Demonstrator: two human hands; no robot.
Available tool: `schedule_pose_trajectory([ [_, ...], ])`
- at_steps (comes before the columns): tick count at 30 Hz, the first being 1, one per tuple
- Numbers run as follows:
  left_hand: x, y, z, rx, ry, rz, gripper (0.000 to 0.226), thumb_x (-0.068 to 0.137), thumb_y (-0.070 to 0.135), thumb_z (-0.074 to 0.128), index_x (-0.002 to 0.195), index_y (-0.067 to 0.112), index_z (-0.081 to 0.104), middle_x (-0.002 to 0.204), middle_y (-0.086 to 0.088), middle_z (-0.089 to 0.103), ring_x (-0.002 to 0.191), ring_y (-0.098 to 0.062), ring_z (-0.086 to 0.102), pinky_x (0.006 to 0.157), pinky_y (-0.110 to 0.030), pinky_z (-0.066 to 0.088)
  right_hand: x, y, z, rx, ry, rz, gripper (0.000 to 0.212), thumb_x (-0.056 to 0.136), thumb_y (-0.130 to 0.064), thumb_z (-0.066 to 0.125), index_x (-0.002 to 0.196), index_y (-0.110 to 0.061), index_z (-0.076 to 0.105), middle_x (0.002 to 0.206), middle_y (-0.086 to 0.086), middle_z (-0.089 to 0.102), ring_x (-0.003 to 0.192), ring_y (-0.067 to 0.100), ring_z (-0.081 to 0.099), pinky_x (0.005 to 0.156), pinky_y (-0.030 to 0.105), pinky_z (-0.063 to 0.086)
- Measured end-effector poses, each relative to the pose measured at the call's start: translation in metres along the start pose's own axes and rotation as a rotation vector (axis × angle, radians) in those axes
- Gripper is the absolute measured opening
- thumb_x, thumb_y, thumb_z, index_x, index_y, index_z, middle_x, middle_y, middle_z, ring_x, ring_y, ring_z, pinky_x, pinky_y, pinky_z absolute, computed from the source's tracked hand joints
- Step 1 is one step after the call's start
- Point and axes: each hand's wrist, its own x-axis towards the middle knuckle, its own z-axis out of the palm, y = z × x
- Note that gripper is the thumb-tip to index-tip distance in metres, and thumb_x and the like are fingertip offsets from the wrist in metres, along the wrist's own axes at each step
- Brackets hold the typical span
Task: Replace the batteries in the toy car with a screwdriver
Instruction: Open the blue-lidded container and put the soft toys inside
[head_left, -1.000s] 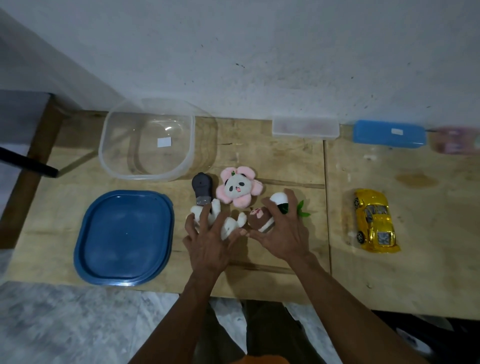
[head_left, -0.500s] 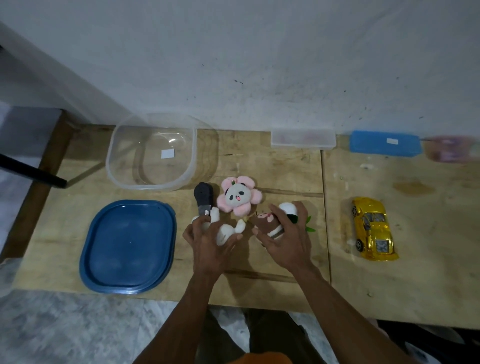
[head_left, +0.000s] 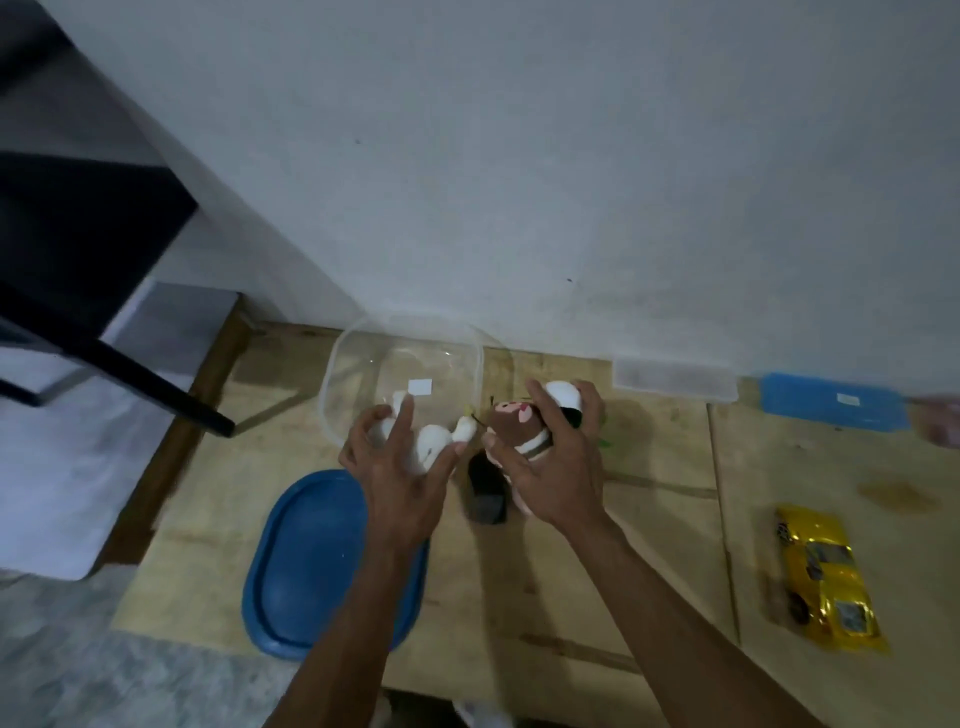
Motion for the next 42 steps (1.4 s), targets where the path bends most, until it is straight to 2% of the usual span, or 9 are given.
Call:
schedule_pose_trajectory([
  [8, 0.127, -0.054, -0.041, -0.081, -0.049, -0.054, 0.084, 0.068, 0.069, 0.067, 0.142, 0.029, 0.055, 0.141, -0.013, 0.037, 0.134, -0.030, 0.035, 0.109, -0.055, 0.040, 0.076, -0.064, 0.100, -0.009, -0.051, -0.041, 0.072, 0.072, -0.059, 0.077, 0.137, -0.039, 0.054, 0.154, 0.002, 0.019, 0.126, 0.015, 0.047, 0.088, 0.030, 0.056],
  [12, 0.170, -0.088, -0.040, -0.096, -0.254, 0.035, 0.088, 0.065, 0.068, 0.072, 0.140, 0.026, 0.058, 0.141, -0.012, 0.038, 0.131, -0.027, 0.042, 0.107, -0.040, 0.042, 0.099, -0.049, 0.126, -0.122, -0.203, -0.099, 0.075, 0.071, -0.057, 0.078, 0.138, -0.038, 0.052, 0.156, 0.001, 0.018, 0.127, 0.024, 0.051, 0.082, 0.042, 0.060],
  [16, 0.189, -0.109, -0.033, -0.056, -0.462, 0.208, 0.087, 0.065, 0.051, 0.089, 0.142, 0.026, 0.056, 0.146, -0.009, 0.034, 0.129, -0.010, 0.026, 0.108, -0.032, 0.031, 0.113, -0.036, 0.131, -0.303, -0.443, -0.179, 0.085, 0.071, -0.066, 0.069, 0.147, -0.038, 0.040, 0.162, 0.000, 0.011, 0.132, 0.029, 0.048, 0.085, 0.044, 0.058],
  [21, 0.209, -0.111, -0.024, 0.040, -0.733, 0.326, 0.101, 0.063, 0.062, 0.079, 0.149, 0.023, 0.044, 0.154, -0.013, 0.026, 0.140, -0.032, 0.025, 0.112, -0.043, 0.037, 0.124, -0.032, 0.142, -0.454, -0.650, -0.188, 0.102, 0.074, -0.061, 0.072, 0.156, -0.036, 0.017, 0.164, 0.000, 0.003, 0.130, 0.032, 0.050, 0.083, 0.040, 0.055],
  [23, 0.213, -0.107, -0.018, 0.134, -0.822, 0.320, 0.107, 0.067, 0.044, 0.089, 0.155, 0.026, 0.031, 0.160, -0.013, 0.014, 0.147, -0.032, 0.011, 0.119, -0.045, 0.030, 0.127, -0.028, 0.149, -0.450, -0.731, -0.143, 0.108, 0.074, -0.060, 0.074, 0.156, -0.041, 0.007, 0.165, -0.003, -0.002, 0.138, 0.031, 0.042, 0.090, 0.041, 0.051],
  [26, 0.210, -0.104, -0.008, 0.158, -0.918, 0.190, 0.125, 0.067, 0.034, 0.092, 0.159, 0.026, 0.007, 0.166, -0.009, -0.008, 0.153, -0.026, -0.014, 0.123, -0.041, 0.010, 0.126, -0.021, 0.163, -0.359, -0.815, -0.013, 0.106, 0.073, -0.064, 0.065, 0.152, -0.051, -0.004, 0.164, -0.015, -0.011, 0.153, 0.029, 0.005, 0.115, 0.054, 0.031],
  [33, 0.188, -0.112, 0.007, 0.228, -0.997, 0.086, 0.140, 0.068, 0.043, 0.090, 0.158, 0.016, -0.015, 0.165, -0.010, -0.023, 0.151, -0.028, -0.025, 0.125, -0.049, 0.000, 0.096, -0.033, 0.186, -0.308, -0.653, 0.308, 0.062, 0.103, -0.054, 0.021, 0.154, -0.043, -0.013, 0.163, -0.016, -0.020, 0.151, 0.021, -0.021, 0.123, 0.053, -0.003],
  [38, 0.190, -0.111, 0.011, 0.267, -0.985, 0.051, 0.149, 0.061, 0.047, 0.093, 0.158, 0.012, -0.015, 0.165, -0.013, -0.023, 0.151, -0.030, -0.023, 0.125, -0.048, -0.002, 0.098, -0.037, 0.195, -0.248, -0.602, 0.396, 0.056, 0.106, -0.046, 0.016, 0.157, -0.037, -0.007, 0.165, -0.012, -0.015, 0.153, 0.024, -0.015, 0.124, 0.051, -0.001],
  [42, 0.186, -0.104, 0.001, 0.286, -0.885, 0.126, 0.143, 0.061, 0.041, 0.094, 0.159, 0.011, -0.005, 0.166, -0.016, -0.010, 0.153, -0.033, -0.014, 0.124, -0.044, 0.000, 0.102, -0.058, 0.162, -0.082, -0.319, 0.341, 0.050, 0.107, -0.030, 0.028, 0.156, -0.023, 0.024, 0.166, 0.005, 0.016, 0.153, 0.019, 0.011, 0.123, 0.033, 0.012],
])
